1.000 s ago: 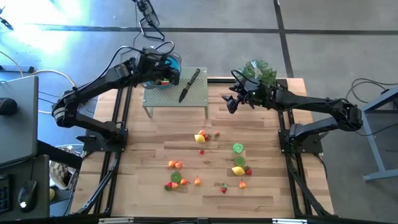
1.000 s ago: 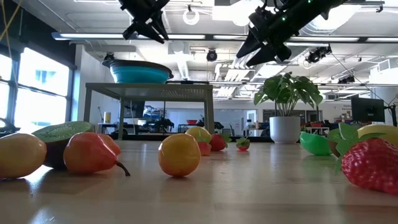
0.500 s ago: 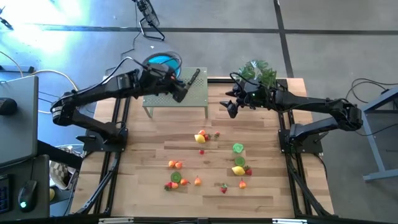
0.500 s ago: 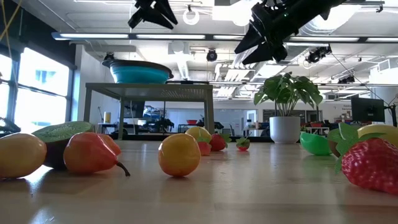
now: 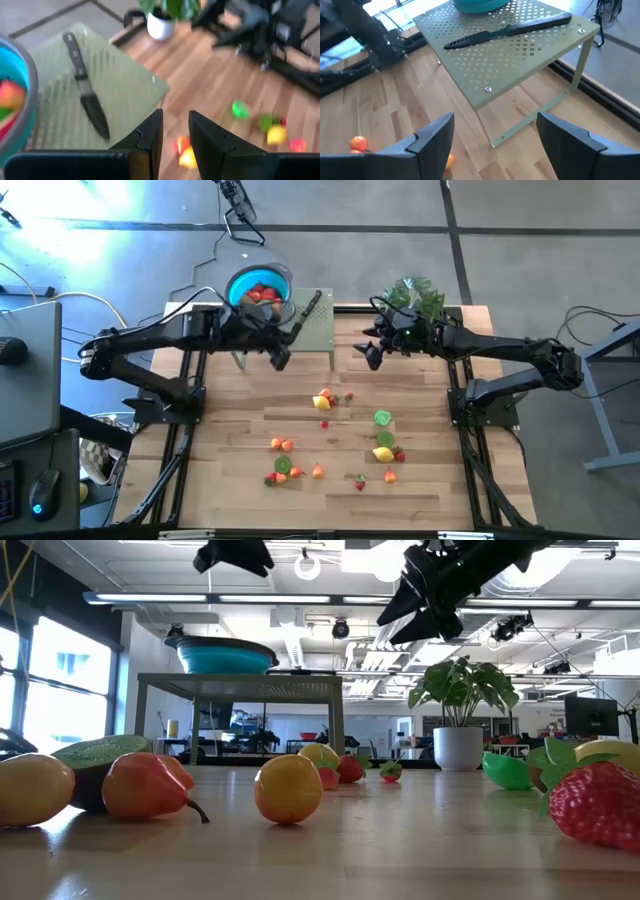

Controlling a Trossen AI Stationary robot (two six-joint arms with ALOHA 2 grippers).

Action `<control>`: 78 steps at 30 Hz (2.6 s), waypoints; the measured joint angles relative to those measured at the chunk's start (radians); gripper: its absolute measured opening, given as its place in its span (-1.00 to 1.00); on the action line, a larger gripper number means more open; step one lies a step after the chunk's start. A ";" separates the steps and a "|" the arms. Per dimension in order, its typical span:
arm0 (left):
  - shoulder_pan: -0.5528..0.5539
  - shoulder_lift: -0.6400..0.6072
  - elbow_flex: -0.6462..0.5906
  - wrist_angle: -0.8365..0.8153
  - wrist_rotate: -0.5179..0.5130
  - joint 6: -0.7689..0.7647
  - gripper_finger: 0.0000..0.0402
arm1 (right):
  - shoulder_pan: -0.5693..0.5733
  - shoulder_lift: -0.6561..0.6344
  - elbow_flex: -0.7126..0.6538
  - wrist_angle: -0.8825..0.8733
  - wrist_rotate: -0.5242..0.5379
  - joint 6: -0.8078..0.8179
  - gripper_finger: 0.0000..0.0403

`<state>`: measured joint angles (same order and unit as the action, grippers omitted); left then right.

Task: Pick & Place Fruit
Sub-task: Put the orange pear into the strainer bowl on the shelf

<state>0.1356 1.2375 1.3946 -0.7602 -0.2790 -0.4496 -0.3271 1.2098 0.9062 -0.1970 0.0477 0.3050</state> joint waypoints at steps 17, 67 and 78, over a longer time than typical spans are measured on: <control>-0.138 -0.084 -0.073 0.000 -0.087 0.105 -0.78 | 0.040 0.000 0.000 0.094 -0.143 0.121 0.37; -0.533 -0.190 -0.430 0.222 -0.332 -0.418 -1.00 | 0.236 0.000 0.000 0.313 -0.186 0.047 0.37; -0.643 -0.041 -0.291 -0.067 -0.330 -0.609 -1.00 | 0.236 0.000 0.000 0.314 -0.102 0.031 0.37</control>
<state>-0.5074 1.1964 1.1037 -0.8275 -0.6091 -1.0585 -0.0914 1.2102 0.9059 0.1173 -0.0540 0.3355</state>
